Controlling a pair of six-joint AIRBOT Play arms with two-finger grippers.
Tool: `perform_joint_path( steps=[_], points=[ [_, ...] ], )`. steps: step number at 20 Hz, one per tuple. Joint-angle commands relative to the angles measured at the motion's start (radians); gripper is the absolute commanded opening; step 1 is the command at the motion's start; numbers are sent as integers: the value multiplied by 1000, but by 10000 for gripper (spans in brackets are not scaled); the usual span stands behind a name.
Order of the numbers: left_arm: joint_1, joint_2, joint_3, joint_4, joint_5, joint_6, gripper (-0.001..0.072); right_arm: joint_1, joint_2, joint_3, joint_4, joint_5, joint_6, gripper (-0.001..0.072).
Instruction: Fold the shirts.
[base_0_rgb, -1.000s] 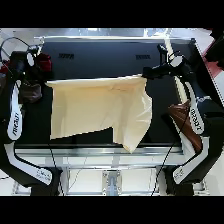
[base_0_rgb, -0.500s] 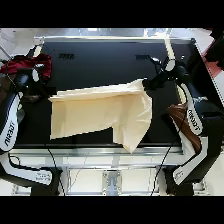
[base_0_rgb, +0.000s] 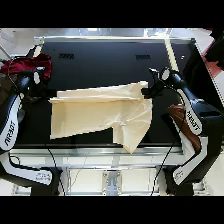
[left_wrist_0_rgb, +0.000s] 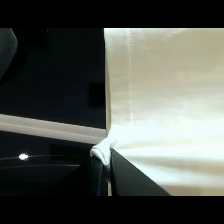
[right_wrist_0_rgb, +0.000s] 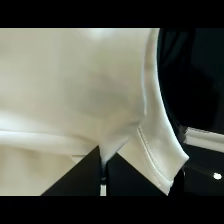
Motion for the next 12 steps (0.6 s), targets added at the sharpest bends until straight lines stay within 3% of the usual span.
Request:
perform_joint_path(
  steps=[1,2,3,6,9,12],
  points=[
    [1,-6,-1,-1,0,0,370,1,2,-6,4,63,9,216],
    [1,-2,-1,0,0,0,668,1,5,0,3,113,8,375],
    [1,9,-1,0,0,0,707,0,15,7,-4,174,8,401],
    [2,103,-1,1,-15,0,707,-2,116,35,-91,290,-3,401],
    [13,278,-24,56,-14,0,707,-27,330,36,-189,292,-3,401],
    [90,488,-177,78,24,-1,707,-112,546,-89,-146,224,2,401]
  ],
)
